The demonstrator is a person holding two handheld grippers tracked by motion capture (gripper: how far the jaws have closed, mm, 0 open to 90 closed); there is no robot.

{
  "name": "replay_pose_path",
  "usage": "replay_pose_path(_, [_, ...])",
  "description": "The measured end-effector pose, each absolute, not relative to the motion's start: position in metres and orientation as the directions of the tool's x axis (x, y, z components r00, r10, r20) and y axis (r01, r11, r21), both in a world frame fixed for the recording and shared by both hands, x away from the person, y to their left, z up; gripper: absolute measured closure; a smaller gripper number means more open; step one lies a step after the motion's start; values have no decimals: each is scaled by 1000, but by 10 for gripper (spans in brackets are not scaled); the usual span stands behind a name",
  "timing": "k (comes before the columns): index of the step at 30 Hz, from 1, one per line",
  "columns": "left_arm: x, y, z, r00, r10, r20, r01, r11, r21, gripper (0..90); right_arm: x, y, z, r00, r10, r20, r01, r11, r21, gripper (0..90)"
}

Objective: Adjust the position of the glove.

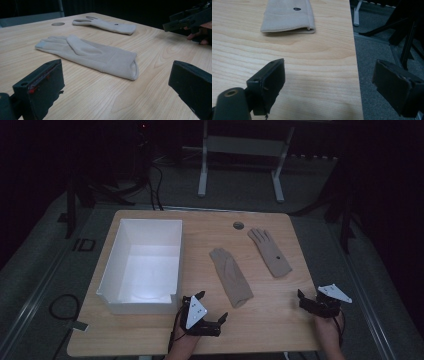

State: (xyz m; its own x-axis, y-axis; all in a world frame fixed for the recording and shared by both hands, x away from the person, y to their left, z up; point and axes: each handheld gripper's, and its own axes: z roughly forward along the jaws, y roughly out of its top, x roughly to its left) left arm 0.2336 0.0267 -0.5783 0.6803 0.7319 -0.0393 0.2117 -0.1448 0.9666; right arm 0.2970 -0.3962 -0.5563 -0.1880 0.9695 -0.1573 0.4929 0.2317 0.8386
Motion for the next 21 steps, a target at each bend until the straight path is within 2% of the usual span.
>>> replay_pose_path(5, [233, 26, -578, 681, 731, -32, 208, -151, 967, 4, 298, -399, -555, -184, 974, -133, 522, 211, 826, 109])
replay_pose_path(7, [233, 26, -578, 682, 731, -31, 207, -153, 966, 4, 298, -399, -551, -183, 972, -147, 529, 223, 818, 139])
replay_pose_path(11, [233, 26, -578, 683, 730, -29, 205, -154, 966, 4, 302, -399, -541, -233, 970, -72, 579, 198, 791, 143])
replay_pose_path(19, [233, 26, -578, 686, 727, -31, 206, -154, 966, 4, 308, -386, -516, -285, 958, 7, 588, 169, 791, 118])
replay_pose_path(21, [233, 26, -578, 685, 727, -31, 206, -152, 967, 4, 308, -381, -510, -281, 960, -3, 579, 172, 797, 118])
